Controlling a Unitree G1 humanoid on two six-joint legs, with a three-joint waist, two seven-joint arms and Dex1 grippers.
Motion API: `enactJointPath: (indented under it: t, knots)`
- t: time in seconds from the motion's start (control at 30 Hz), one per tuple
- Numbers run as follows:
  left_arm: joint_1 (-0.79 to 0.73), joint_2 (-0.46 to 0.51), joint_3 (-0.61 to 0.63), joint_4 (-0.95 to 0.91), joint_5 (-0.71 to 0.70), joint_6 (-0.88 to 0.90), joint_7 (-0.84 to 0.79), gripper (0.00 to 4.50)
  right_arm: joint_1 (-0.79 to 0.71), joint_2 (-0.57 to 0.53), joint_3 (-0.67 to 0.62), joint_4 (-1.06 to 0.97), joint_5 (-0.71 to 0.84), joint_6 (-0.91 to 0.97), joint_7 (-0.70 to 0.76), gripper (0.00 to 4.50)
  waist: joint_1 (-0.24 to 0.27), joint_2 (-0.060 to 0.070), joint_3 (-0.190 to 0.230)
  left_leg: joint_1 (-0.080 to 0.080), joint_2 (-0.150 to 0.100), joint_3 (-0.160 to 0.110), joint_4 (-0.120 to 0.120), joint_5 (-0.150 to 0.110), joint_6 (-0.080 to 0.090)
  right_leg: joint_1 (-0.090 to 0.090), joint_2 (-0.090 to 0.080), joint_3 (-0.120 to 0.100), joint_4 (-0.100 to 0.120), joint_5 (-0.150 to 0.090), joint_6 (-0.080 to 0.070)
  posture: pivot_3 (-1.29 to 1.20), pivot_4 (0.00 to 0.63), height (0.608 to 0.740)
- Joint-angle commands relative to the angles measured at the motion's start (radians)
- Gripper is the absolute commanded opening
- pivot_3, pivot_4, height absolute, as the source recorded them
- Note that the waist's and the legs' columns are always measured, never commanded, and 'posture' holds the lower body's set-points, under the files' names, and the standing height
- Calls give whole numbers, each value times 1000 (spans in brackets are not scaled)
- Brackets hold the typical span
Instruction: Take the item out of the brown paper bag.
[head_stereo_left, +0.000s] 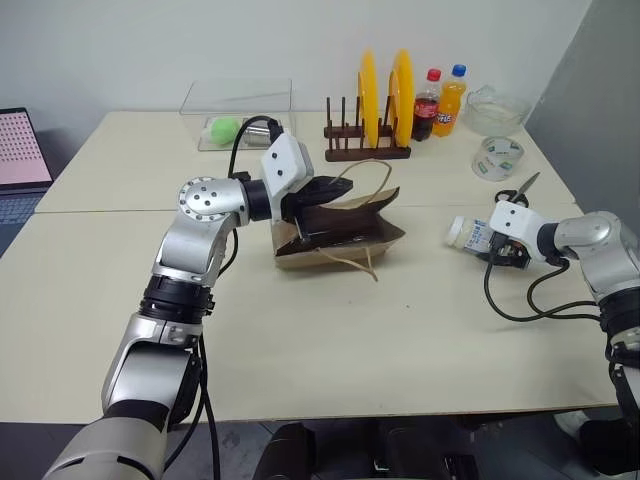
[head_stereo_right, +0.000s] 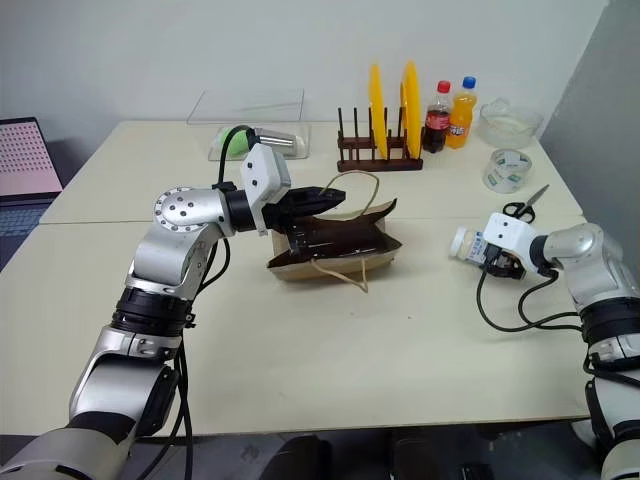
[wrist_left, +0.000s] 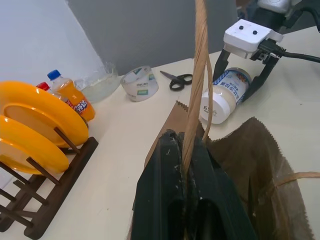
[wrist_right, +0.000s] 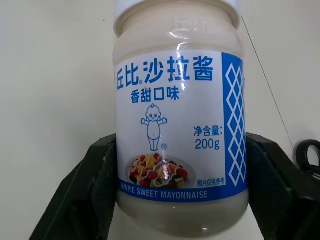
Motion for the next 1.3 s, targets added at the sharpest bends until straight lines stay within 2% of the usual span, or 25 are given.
enactJointPath:
  t: [0.03,0.17,0.23,0.37,0.43,0.53,0.57,0.67,0.77,0.83,1.03,1.1,1.17,1.3]
  knots:
    - [-6,5,14,-40,-4,-2,8,0,-45,-9,-11,16,-1,-11,24,4480,-1,0,0,0,0,0,0,0,0,0,0,0,0,0,0,0,150,740]
    - [-10,0,12,-31,-2,-4,8,0,-42,-22,-26,2,9,-5,35,4480,-1,0,0,1,0,0,0,0,0,0,0,0,1,0,0,0,150,740]
    - [-16,-4,10,-19,1,-9,8,0,-12,-70,-55,-72,24,2,58,4480,0,0,0,0,0,0,0,0,0,0,0,0,1,0,0,0,150,740]
    - [-31,-11,11,17,16,-35,20,0,140,-164,-203,-401,169,147,138,4480,9,0,0,-1,0,-1,0,0,0,0,0,-1,0,0,0,0,150,740]
    - [-42,-14,13,41,20,-46,17,0,229,-178,-290,-576,253,239,141,4480,16,0,0,-1,0,-2,0,0,0,0,0,-2,0,0,0,0,150,740]
    - [-74,-21,13,108,28,-76,9,0,377,-121,-428,-876,402,394,91,4480,16,0,0,0,0,-2,0,0,0,2,0,-2,0,0,1,0,150,740]
    - [-91,-24,11,140,34,-91,4,0,415,-67,-466,-981,480,440,53,4480,16,0,0,1,0,-2,0,0,0,2,0,-2,0,-2,3,0,150,740]
    - [-161,-27,4,271,62,-137,-12,0,485,125,-450,-1249,583,548,-132,4480,15,0,0,1,1,-3,1,0,0,2,1,-2,2,-3,6,0,150,740]
    - [-222,-27,12,377,67,-157,-31,631,499,291,-369,-1348,559,567,-303,4500,15,0,0,1,1,-3,2,0,0,1,1,-2,3,-3,6,0,150,740]
    - [-242,-21,17,412,68,-172,-47,1237,491,351,-337,-1351,522,541,-370,4500,17,0,0,0,0,-3,2,0,0,1,0,-2,3,-3,6,0,150,740]
    - [-265,48,47,415,68,-189,-76,3140,506,387,-230,-1317,440,446,-430,4500,17,0,0,0,0,-3,2,0,0,0,0,-2,2,-3,6,0,150,740]
    - [-233,93,72,350,55,-165,-72,3768,507,398,-225,-1301,434,411,-443,4500,15,0,0,0,0,-3,1,0,0,0,0,-2,2,-3,6,0,150,740]
    - [-196,126,94,281,39,-130,-65,3768,519,404,-226,-1293,433,378,-449,4500,12,0,0,0,0,-3,1,0,0,0,0,-2,2,-3,5,0,150,740]
    - [-20,194,203,-16,-36,89,39,3768,572,428,-240,-1285,451,330,-456,4500,2,0,0,1,0,-3,0,0,0,0,0,-1,2,-3,5,0,150,740]
